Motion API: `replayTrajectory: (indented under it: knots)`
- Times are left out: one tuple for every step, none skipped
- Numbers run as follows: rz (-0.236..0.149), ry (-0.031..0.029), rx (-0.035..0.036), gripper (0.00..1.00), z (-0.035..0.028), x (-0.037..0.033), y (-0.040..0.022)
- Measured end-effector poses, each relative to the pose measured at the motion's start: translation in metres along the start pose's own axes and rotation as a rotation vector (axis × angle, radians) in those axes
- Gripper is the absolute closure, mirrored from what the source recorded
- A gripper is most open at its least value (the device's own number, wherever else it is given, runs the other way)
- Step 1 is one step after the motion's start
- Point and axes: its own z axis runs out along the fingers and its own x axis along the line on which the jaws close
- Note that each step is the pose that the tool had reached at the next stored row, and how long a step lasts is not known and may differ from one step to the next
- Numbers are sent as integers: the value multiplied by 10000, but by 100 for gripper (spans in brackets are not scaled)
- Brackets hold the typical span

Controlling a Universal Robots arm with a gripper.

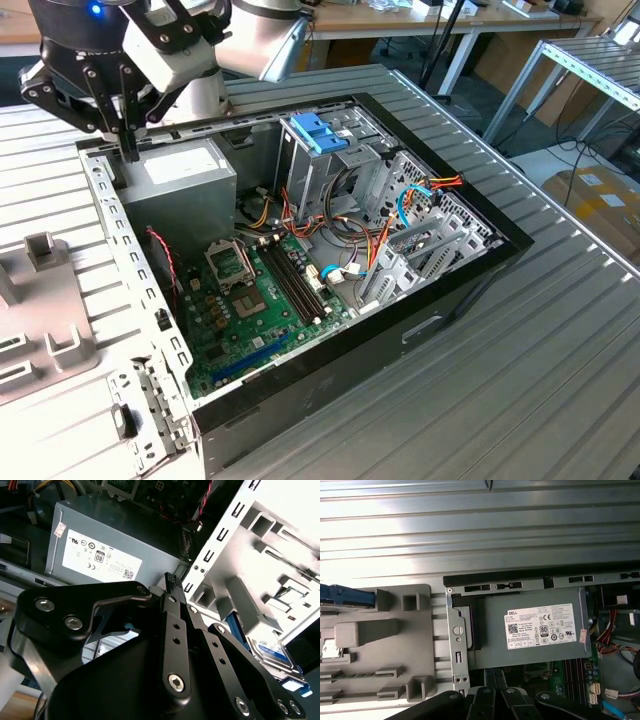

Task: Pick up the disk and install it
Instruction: 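Reach for the disk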

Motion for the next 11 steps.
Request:
replayTrajectory:
  knots:
    - [0, 0, 0, 89, 0, 6, 0]
    - [0, 0, 0, 89, 0, 12, -1]
    - [-1, 0, 0, 89, 0, 23, -2]
    - [-1, 1, 0, 89, -1, 29, -2]
    - [0, 1, 1, 89, -1, 34, -3]
    - [0, 0, 0, 89, -1, 40, -3]
    - [0, 0, 0, 89, -1, 48, -3]
    - [0, 1, 0, 89, -2, 61, -5]
    - [0, 1, 0, 89, -2, 66, -5]
    - [0, 0, 0, 89, -2, 72, -5]
    - [0, 0, 0, 89, -2, 83, -6]
